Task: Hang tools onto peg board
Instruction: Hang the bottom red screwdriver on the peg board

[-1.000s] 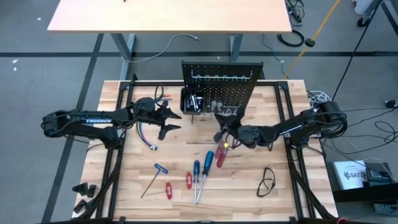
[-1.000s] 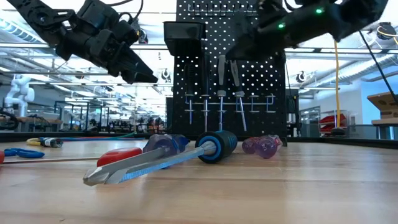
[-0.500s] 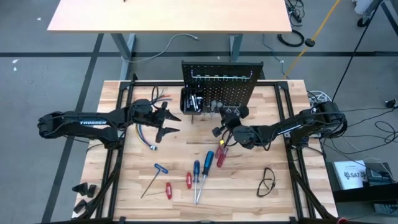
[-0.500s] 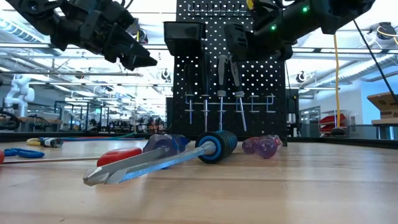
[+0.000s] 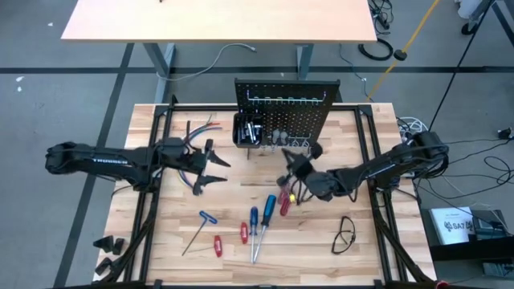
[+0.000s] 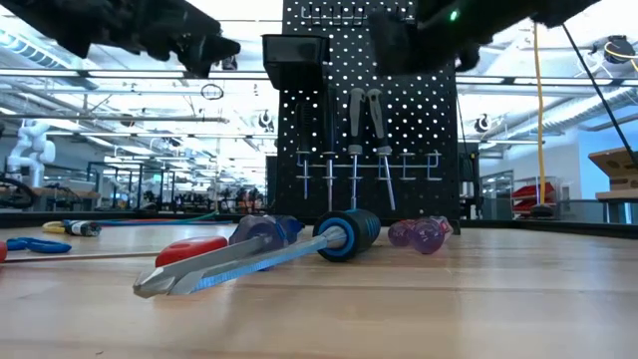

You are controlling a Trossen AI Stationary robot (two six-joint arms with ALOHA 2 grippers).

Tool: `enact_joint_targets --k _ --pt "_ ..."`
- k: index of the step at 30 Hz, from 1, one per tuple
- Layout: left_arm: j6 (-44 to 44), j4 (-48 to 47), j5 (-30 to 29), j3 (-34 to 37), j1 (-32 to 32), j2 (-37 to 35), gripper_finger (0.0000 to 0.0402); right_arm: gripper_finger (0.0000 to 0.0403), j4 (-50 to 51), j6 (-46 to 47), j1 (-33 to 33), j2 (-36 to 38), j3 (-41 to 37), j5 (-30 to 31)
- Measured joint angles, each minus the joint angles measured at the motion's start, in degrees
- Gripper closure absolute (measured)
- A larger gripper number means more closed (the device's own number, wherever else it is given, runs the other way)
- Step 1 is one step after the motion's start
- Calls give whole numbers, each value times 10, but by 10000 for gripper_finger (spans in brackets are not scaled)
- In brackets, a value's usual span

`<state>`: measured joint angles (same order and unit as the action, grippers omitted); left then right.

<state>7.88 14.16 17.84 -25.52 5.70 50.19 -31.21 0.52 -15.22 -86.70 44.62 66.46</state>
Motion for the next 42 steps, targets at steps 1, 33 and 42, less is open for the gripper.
enact_joint_targets --k 1,33,42 --pt "0 -2 -12 0 -9 0 169 403 14 3 -7 2 5 -19" --pt "-59 6 -88 0 -185 46 207 317 627 -11 -43 -62 193 -577" --pt "-60 19 -106 0 -185 46 267 221 635 -153 -51 -120 193 -574"
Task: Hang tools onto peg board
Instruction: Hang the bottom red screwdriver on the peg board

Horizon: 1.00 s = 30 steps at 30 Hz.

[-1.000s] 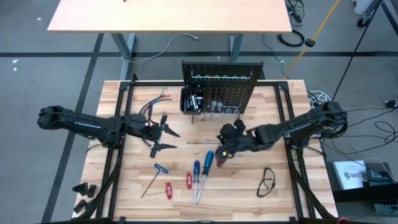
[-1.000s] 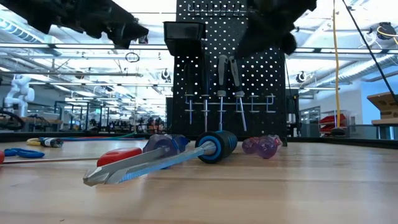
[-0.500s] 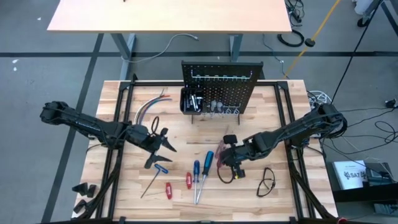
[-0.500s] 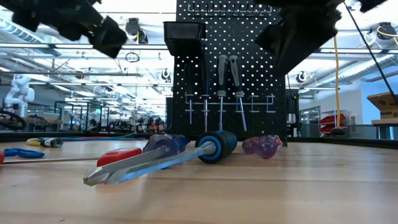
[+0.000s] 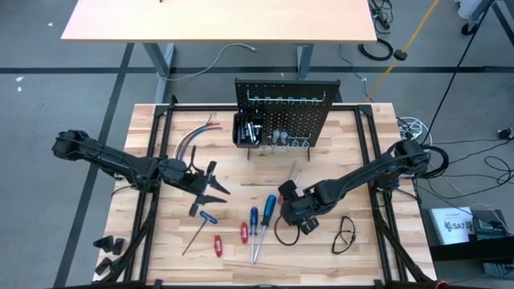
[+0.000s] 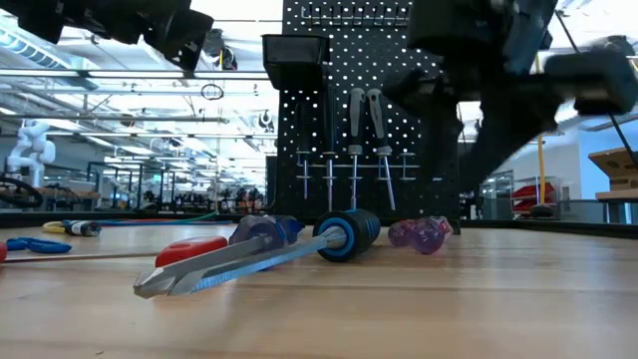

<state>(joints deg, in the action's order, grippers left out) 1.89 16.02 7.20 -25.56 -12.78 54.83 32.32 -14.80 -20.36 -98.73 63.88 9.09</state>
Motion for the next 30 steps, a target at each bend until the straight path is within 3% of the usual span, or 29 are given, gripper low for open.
enact_joint_targets --k 11,18,30 --pt "4 15 -7 0 0 0 272 207 5 -119 30 -27 0 15" --pt "19 15 -7 0 0 0 272 221 9 -120 54 -27 0 -33" --pt "19 9 -6 0 0 0 272 239 8 -124 56 -87 3 -32"
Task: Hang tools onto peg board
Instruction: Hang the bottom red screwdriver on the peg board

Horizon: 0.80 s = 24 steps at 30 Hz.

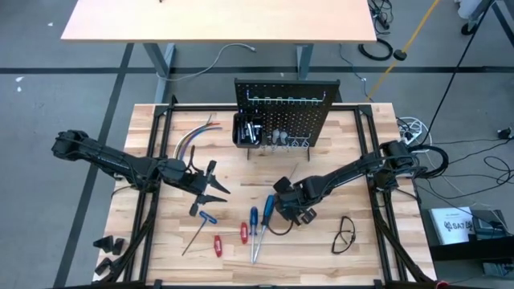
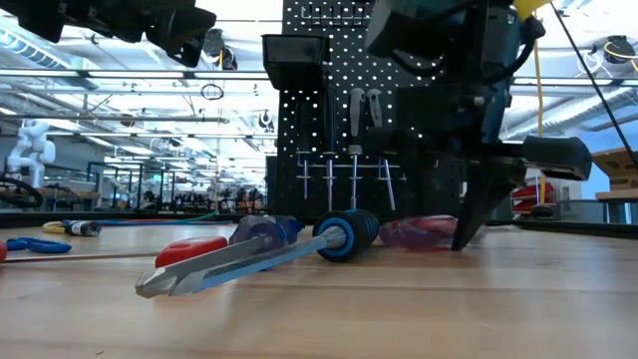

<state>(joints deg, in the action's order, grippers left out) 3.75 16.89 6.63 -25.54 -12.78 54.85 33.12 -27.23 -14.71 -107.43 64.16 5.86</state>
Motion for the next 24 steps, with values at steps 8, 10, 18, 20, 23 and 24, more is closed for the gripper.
enact_joint_targets --k 8,10,18,20,23,24 --pt "0 0 2 0 0 0 272 267 -5 159 -17 8 -3 8" --pt "0 0 2 0 0 0 272 276 -11 203 -22 8 -3 7" --pt "-3 -21 -26 0 0 0 272 278 -26 383 -30 22 -5 6" --pt "-4 -37 -58 0 0 0 272 279 -27 419 -32 41 -5 42" --pt "-5 -62 -95 0 0 0 272 279 -37 445 -42 78 -5 116" --pt "-4 -68 -102 0 0 0 272 279 -41 447 -45 91 -5 142"
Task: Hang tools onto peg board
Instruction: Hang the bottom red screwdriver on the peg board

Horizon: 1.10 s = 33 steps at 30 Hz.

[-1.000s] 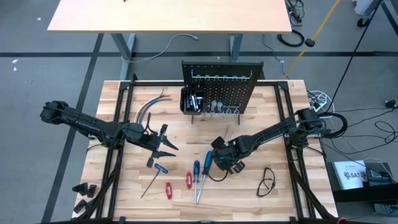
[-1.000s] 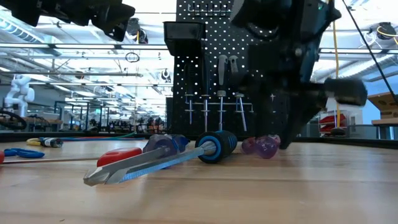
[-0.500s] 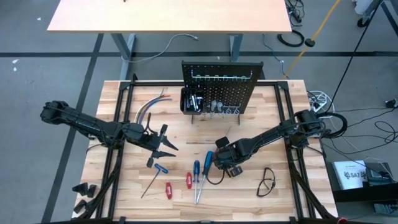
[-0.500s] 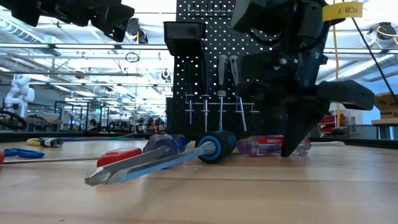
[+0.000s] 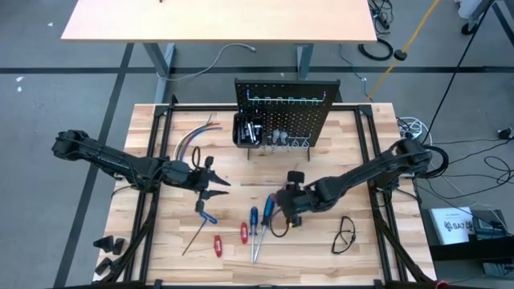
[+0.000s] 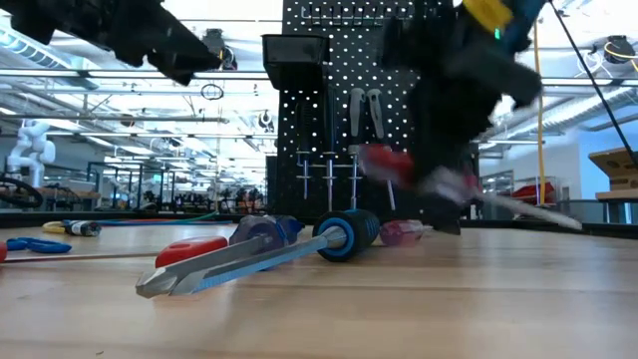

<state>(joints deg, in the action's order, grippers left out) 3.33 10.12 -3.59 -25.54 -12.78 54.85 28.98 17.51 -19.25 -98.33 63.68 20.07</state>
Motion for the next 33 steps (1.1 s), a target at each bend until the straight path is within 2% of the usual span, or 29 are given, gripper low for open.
enact_joint_targets --k 4,11,15,18,21,23,28,33 --pt "5 9 -11 2 0 0 272 279 -37 1 -16 57 1 103" --pt "30 169 -12 75 14 0 272 279 -84 -23 -49 130 1 272" --pt "20 227 -12 99 38 0 272 279 -86 -32 -68 147 1 389" --pt "15 229 -12 99 49 0 272 279 -89 -30 -72 149 0 493" --pt "15 230 -12 97 50 0 272 277 -100 17 -69 149 -21 570" --pt "17 229 -12 97 50 0 272 277 -99 67 -64 149 -42 580" --pt "32 229 -11 97 53 0 272 279 -98 185 -54 173 -97 561" --pt "32 230 -7 97 57 0 272 279 -104 186 -55 238 -114 565"
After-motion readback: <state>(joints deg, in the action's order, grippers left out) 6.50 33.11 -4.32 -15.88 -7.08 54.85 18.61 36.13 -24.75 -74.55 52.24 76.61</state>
